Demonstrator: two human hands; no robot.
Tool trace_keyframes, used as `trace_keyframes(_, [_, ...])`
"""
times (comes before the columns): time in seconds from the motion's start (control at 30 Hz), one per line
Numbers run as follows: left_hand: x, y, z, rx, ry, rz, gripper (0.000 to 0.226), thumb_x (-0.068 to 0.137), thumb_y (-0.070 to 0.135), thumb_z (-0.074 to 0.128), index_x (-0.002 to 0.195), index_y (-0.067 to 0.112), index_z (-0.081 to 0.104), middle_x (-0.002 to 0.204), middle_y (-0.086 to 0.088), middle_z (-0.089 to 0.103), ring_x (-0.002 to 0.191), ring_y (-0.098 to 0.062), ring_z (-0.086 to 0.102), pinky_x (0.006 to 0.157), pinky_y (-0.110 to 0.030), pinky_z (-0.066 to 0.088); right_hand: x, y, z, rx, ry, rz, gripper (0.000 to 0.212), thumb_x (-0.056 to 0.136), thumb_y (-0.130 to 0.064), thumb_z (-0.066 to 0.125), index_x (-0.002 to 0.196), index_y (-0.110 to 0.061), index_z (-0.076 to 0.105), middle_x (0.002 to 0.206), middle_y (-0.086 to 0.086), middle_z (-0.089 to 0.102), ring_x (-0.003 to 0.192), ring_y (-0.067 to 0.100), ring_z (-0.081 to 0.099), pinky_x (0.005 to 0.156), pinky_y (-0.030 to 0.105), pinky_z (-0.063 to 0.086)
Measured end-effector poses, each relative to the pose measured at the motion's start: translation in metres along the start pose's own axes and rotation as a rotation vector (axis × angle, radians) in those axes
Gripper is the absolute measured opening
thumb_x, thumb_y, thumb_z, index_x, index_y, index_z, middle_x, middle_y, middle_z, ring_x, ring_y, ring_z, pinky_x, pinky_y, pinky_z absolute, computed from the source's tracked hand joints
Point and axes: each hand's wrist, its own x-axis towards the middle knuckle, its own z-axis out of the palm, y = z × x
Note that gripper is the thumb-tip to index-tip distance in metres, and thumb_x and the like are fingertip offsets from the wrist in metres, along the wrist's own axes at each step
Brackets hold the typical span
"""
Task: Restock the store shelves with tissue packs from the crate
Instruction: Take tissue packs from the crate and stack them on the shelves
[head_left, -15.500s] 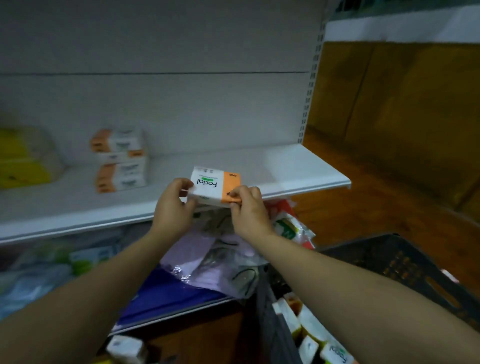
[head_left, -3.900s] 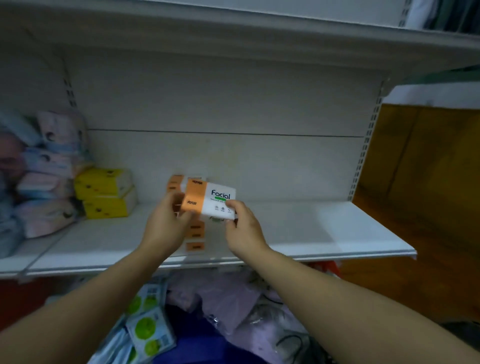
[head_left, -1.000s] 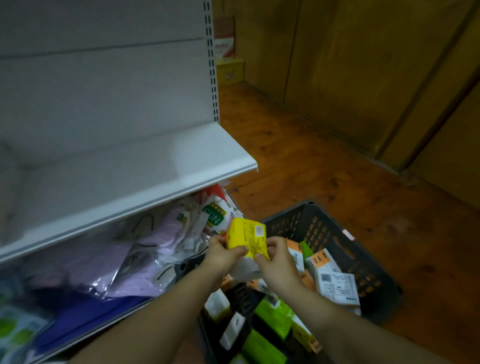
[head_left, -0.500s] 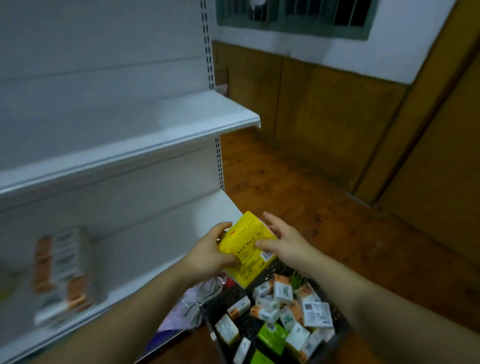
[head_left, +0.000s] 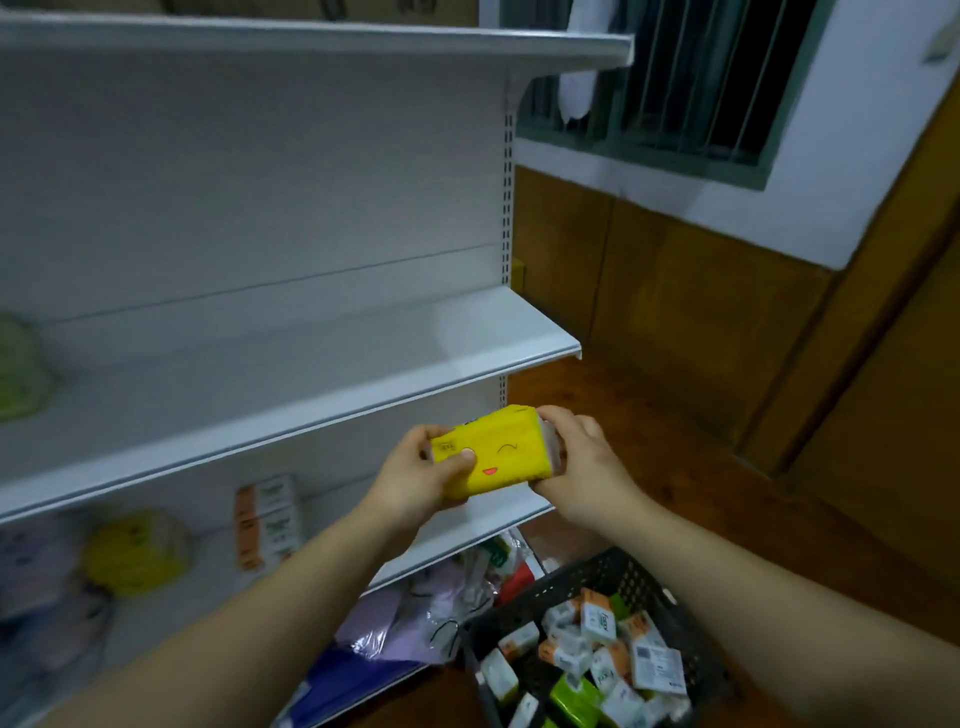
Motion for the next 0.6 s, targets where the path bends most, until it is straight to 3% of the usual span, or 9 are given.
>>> trace_keyframes(0.13, [-0.04, 0.014, -0.026, 0.054, 0.166, 0.123, 0.031, 0.076, 0.001, 0.072, 0.087, 0.024, 0.053, 0.091, -0.005, 0.057, 0.081, -0.026, 0.055, 0.078, -0.046, 0.051, -0.016, -0.038, 0.006, 0.098, -0.165, -0.059, 0.084, 0.076, -0.02, 0.075, 0.144, -0.034, 0.026, 0.137, -0.002, 0.032, 0.118, 0.018, 0.044, 0.093, 0.032, 0.045])
trace_keyframes(0.23, [-0.073, 0.023, -0.048, 0.08, 0.25, 0.14, 0.029, 0.064, 0.014, 0.078, 0.08, 0.027, 0.057, 0.088, -0.008, 0.06, 0.078, -0.026, 0.057, 0.077, -0.05, 0.052, -0.028, -0.063, 0.015, 0.129, -0.177, -0.137, 0.069, 0.085, -0.024, 0.068, 0.143, -0.028, 0.031, 0.142, 0.002, 0.034, 0.112, 0.011, 0.038, 0.088, 0.026, 0.038])
trace_keyframes(0.33, [-0.103, 0.029, -0.069, 0.063, 0.329, 0.159, 0.015, 0.08, 0.022, 0.07, 0.074, 0.024, 0.057, 0.082, -0.005, 0.058, 0.074, -0.024, 0.055, 0.074, -0.045, 0.05, -0.04, -0.088, 0.026, 0.13, -0.169, -0.201, 0.058, 0.088, -0.021, 0.065, 0.138, -0.024, 0.038, 0.14, 0.004, 0.039, 0.107, 0.011, 0.039, 0.083, 0.022, 0.034])
trace_keyframes(0.4, [-0.123, 0.03, -0.086, 0.038, 0.382, 0.165, 0.019, 0.092, 0.018, 0.056, 0.074, 0.019, 0.05, 0.076, -0.003, 0.052, 0.068, -0.021, 0.051, 0.072, -0.041, 0.047, -0.05, -0.104, 0.037, 0.116, -0.186, -0.239, 0.055, 0.086, -0.02, 0.066, 0.135, -0.025, 0.041, 0.138, 0.004, 0.039, 0.103, 0.013, 0.042, 0.081, 0.021, 0.034])
trace_keyframes(0.5, [-0.149, 0.028, -0.117, 0.06, 0.423, 0.204, 0.017, 0.092, 0.008, 0.054, 0.082, 0.021, 0.047, 0.088, 0.001, 0.051, 0.071, -0.017, 0.052, 0.066, -0.037, 0.047, -0.067, -0.129, 0.061, 0.099, -0.224, -0.284, 0.053, 0.084, -0.024, 0.068, 0.13, -0.025, 0.043, 0.137, 0.003, 0.036, 0.1, 0.013, 0.042, 0.083, 0.023, 0.035])
trace_keyframes(0.6, [-0.175, 0.021, -0.156, 0.078, 0.472, 0.188, 0.03, 0.088, 0.004, 0.059, 0.111, 0.019, 0.047, 0.11, 0.0, 0.053, 0.089, -0.02, 0.058, 0.066, -0.037, 0.051, -0.084, -0.154, 0.095, 0.113, -0.24, -0.294, 0.049, 0.086, -0.034, 0.066, 0.127, -0.023, 0.043, 0.134, 0.004, 0.034, 0.103, 0.016, 0.045, 0.088, 0.025, 0.037])
